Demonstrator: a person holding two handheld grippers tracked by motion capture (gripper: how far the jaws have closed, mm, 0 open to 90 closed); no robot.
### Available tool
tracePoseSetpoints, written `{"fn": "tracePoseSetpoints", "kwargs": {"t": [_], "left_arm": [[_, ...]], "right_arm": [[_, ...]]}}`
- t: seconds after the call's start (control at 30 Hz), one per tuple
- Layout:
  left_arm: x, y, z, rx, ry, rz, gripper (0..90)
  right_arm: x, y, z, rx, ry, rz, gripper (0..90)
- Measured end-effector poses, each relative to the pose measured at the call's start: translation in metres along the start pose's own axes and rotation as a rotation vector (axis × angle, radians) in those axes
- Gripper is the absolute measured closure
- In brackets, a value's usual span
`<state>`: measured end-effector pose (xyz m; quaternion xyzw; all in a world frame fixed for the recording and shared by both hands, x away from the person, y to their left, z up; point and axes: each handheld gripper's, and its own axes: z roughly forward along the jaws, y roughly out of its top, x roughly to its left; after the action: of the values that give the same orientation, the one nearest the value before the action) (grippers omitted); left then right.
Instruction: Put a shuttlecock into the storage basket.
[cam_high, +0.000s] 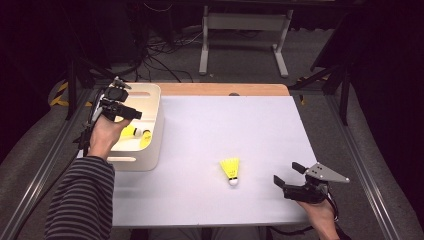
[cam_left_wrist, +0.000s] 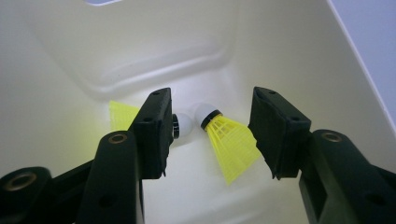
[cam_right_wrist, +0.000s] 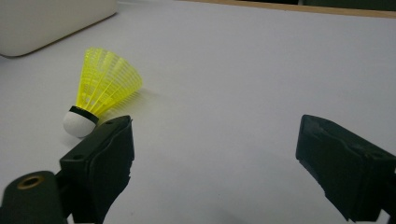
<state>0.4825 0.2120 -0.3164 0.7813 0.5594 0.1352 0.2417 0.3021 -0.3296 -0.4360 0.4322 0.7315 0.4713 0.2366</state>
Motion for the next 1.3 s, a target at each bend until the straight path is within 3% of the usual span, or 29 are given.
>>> {"fn": "tracePoseSetpoints", "kwargs": {"t": [0.8,1.3], "left_arm": [[-0.010,0.001,-0.009,-0.029,-0.039,0.006,40.5],[-0.030,0.008,-0.020,-0.062,-0.074,0.049,40.5]], "right_arm": [[0.000,0.000,0.000,0.000,0.002,0.001,11.8],[0.000,0.000,0.000,-0.002,0.001,0.000,11.8]]}}
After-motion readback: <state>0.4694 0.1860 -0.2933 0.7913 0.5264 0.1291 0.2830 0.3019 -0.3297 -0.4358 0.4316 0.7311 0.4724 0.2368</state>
